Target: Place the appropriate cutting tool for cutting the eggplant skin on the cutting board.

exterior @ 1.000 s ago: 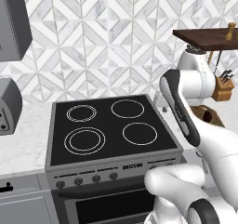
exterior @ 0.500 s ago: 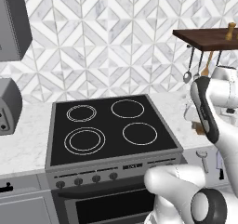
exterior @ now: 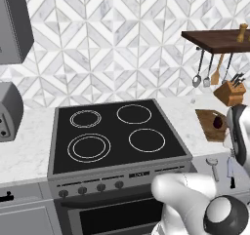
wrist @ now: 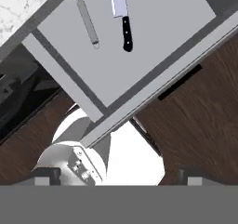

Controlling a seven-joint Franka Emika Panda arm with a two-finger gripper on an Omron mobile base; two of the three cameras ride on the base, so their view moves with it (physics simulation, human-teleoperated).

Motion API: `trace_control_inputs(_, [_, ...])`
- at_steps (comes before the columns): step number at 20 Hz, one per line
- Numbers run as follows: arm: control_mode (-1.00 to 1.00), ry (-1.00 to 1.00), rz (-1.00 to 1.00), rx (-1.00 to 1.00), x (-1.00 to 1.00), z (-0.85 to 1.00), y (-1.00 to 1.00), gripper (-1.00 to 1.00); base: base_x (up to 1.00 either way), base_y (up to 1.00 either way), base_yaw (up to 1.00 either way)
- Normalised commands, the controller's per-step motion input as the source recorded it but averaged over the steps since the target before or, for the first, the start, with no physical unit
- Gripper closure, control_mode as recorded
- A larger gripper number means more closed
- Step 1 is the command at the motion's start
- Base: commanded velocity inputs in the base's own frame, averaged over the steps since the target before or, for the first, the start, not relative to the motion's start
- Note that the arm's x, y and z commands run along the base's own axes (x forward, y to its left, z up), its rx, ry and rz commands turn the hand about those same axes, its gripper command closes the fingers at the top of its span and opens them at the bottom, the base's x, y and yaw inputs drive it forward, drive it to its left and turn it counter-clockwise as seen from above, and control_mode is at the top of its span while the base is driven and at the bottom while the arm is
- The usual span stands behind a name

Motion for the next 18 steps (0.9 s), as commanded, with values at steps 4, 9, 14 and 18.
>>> trace_control_inputs(4, [-1.00,0.27,-0.12,0.00,0.03,-0.45,-0.99,-1.00,0.00,0.00,0.00])
trace_control_inputs(9, [-1.00,0.19,-0.04,0.00,0.35,-0.56,-0.39,-1.00,0.00,0.00,0.00])
trace_control_inputs(14, [-1.00,0.02,0.12,0.00,0.40,-0.55,0.00,-1.00,0.00,0.00,0.00])
trace_control_inputs(18, [-1.00,0.00,0.21,0.00,0.28,-0.46,0.00,-1.00,0.00,0.00,0.00])
